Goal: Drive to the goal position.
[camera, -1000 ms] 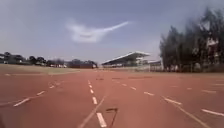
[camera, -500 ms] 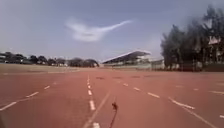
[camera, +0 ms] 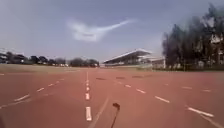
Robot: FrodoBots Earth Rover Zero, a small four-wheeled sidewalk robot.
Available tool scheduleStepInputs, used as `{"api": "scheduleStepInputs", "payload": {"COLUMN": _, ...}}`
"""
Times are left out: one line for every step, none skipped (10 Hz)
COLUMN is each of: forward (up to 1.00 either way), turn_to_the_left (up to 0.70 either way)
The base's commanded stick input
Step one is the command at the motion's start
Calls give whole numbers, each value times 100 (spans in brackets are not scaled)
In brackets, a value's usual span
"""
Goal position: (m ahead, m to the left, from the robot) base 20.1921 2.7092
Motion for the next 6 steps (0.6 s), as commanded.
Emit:
{"api": "scheduleStepInputs", "payload": {"forward": 70, "turn_to_the_left": 0}}
{"api": "scheduleStepInputs", "payload": {"forward": 70, "turn_to_the_left": 0}}
{"api": "scheduleStepInputs", "payload": {"forward": 70, "turn_to_the_left": 0}}
{"api": "scheduleStepInputs", "payload": {"forward": 70, "turn_to_the_left": 0}}
{"api": "scheduleStepInputs", "payload": {"forward": 70, "turn_to_the_left": 0}}
{"api": "scheduleStepInputs", "payload": {"forward": 70, "turn_to_the_left": -1}}
